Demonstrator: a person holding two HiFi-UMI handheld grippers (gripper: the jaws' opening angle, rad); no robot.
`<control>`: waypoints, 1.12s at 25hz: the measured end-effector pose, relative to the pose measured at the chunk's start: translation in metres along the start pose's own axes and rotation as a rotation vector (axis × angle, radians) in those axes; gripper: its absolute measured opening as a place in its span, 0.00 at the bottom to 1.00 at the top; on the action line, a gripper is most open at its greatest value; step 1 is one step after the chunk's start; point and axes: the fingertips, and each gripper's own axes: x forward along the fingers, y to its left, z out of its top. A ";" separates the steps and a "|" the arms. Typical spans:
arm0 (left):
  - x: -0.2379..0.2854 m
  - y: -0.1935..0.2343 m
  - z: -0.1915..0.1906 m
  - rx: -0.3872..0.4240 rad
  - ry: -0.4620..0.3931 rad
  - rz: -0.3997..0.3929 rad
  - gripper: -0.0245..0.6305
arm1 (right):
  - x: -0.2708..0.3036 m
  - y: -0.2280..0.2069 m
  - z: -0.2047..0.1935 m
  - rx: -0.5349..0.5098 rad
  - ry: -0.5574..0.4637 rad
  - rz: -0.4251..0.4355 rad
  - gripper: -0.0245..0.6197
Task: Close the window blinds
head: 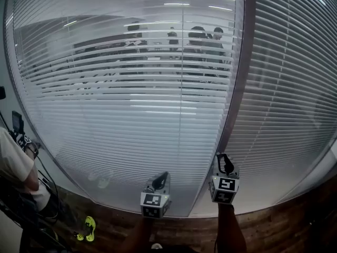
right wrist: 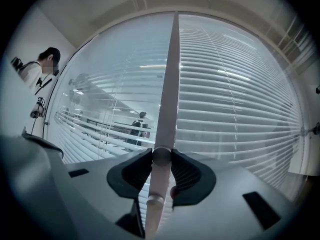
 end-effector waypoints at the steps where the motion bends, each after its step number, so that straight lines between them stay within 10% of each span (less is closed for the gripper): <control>1: 0.000 0.000 0.001 0.014 -0.002 0.000 0.04 | 0.001 -0.001 0.000 -0.004 -0.001 0.000 0.23; 13: -0.007 -0.006 0.014 0.107 -0.016 0.009 0.04 | -0.003 0.005 0.012 -0.199 -0.002 0.036 0.23; 28: -0.010 -0.013 0.013 0.105 -0.021 -0.009 0.04 | -0.003 0.018 0.005 -1.032 0.061 0.079 0.23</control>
